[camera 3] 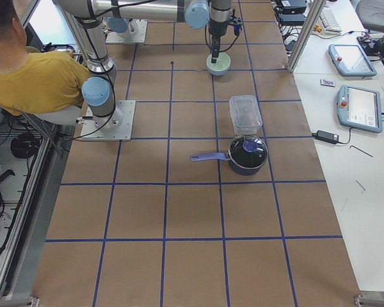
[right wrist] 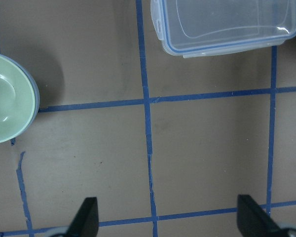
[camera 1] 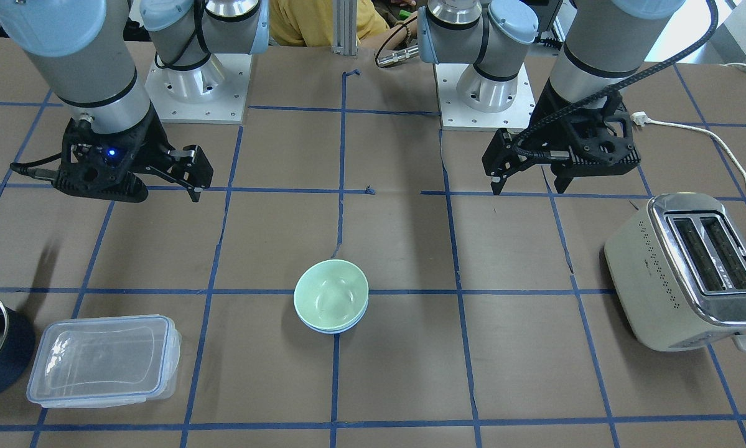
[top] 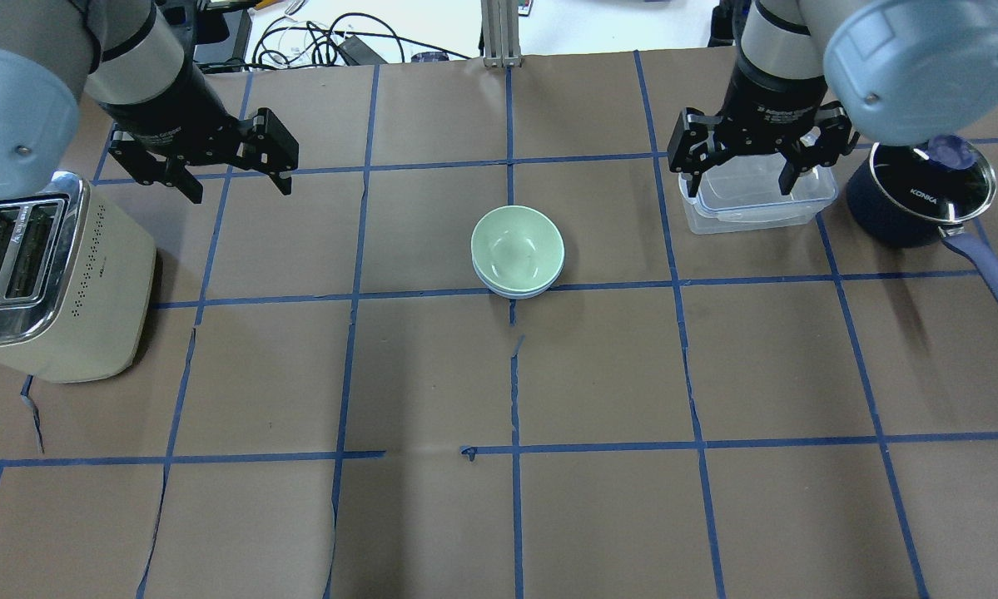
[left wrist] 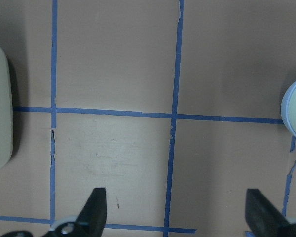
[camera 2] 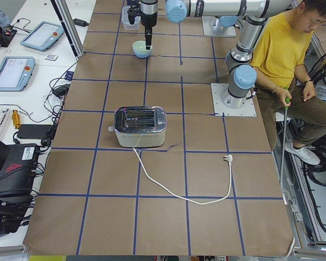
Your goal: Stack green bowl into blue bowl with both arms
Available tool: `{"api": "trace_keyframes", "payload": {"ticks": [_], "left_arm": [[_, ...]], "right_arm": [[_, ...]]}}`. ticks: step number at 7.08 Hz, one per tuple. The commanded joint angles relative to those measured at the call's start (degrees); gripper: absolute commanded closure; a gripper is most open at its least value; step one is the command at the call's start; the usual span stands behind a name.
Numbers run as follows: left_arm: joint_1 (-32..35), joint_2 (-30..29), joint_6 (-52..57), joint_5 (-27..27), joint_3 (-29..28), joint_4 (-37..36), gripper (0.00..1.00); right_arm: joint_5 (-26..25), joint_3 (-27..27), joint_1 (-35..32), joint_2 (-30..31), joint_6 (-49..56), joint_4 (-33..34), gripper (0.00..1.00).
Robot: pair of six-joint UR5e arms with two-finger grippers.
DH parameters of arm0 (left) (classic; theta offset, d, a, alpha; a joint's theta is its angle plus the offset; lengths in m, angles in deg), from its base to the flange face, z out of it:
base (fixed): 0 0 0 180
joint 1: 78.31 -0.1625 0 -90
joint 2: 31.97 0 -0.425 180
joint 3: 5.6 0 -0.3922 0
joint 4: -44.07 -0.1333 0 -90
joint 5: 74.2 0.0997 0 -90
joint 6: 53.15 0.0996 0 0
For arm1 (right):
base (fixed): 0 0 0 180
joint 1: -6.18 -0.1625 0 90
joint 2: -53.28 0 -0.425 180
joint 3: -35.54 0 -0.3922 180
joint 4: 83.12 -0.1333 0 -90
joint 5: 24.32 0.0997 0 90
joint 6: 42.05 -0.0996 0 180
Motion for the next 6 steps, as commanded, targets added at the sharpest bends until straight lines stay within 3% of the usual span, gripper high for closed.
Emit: {"api": "trace_keyframes", "payload": {"ticks": [1, 2, 6], "left_arm": [[0.0, 0.0, 0.0, 0.0, 0.0, 0.0, 0.00], [0.0, 0.0, 0.0, 0.0, 0.0, 0.0, 0.00], [0.4, -0.2, -1.5, -0.2, -0.4, 0.0, 0.00]], "right_arm": [[1.1, 2.9, 1.0, 2.6, -0.2, 1.1, 0.00], [3.1, 2.9, 1.0, 4.0, -0.4, 0.3, 0.00], [3.2, 2.6, 1.1, 5.1, -0.4, -3.2, 0.00]]}}
